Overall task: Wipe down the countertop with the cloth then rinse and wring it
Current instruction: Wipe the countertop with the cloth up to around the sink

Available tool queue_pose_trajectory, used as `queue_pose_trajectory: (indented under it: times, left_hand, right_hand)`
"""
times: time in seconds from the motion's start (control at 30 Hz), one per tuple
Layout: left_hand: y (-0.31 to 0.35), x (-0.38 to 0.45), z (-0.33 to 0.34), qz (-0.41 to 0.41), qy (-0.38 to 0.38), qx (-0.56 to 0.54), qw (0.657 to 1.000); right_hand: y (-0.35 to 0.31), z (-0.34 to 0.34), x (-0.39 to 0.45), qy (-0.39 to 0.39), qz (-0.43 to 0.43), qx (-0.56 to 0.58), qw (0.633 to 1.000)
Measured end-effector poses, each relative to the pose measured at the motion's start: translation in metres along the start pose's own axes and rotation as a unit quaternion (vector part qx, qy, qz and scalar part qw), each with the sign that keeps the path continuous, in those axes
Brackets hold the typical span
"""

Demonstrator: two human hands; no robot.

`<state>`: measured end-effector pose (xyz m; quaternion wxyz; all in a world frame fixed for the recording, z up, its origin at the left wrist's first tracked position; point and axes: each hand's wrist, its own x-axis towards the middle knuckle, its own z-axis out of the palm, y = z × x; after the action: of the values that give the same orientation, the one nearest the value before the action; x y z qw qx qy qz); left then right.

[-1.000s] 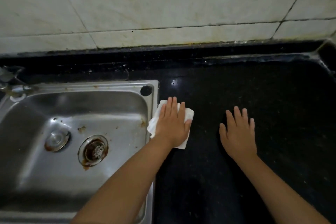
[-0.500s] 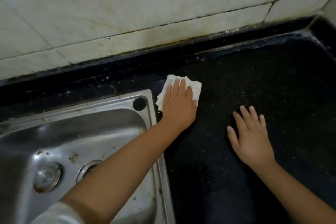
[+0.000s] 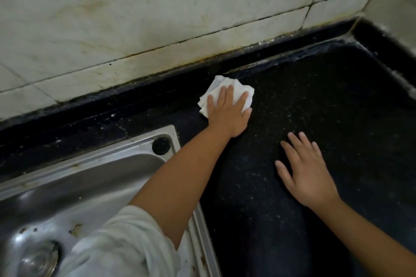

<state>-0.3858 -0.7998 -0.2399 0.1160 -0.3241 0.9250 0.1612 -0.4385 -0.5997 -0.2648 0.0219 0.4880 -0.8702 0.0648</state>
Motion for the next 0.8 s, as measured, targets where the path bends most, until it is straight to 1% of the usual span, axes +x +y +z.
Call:
queue_pose_trajectory:
  times: [0.07, 0.27, 0.37, 0.43, 0.53, 0.67, 0.8]
  left_hand:
    - [-0.004, 0.006, -0.003, 0.024, 0.000, 0.003, 1.000]
    - [0.003, 0.012, -0.001, 0.161, 0.011, 0.076, 0.984]
    - [0.008, 0.017, -0.003, 0.181, 0.006, 0.086, 0.980]
    - [0.011, 0.027, -0.008, 0.166, -0.003, 0.082, 0.983]
    - [0.018, 0.042, -0.015, 0.121, -0.021, 0.088, 0.989]
    - [0.013, 0.049, -0.019, 0.039, -0.018, 0.053, 0.998]
    - [0.004, 0.021, -0.011, -0.056, -0.017, 0.009, 0.998]
  right_hand:
    - [-0.001, 0.000, 0.000, -0.002, 0.001, 0.004, 1.000]
    - [0.001, 0.004, -0.001, 0.014, 0.002, 0.002, 1.000]
    - [0.002, 0.004, 0.001, 0.007, 0.002, 0.002, 1.000]
    - [0.002, 0.004, 0.001, 0.003, 0.004, 0.004, 1.000]
    - [0.002, 0.003, 0.001, 0.002, 0.004, 0.001, 1.000]
    - [0.002, 0.001, 0.003, -0.014, 0.009, 0.014, 1.000]
    - [0.001, -0.001, 0.003, -0.013, 0.011, 0.006, 1.000]
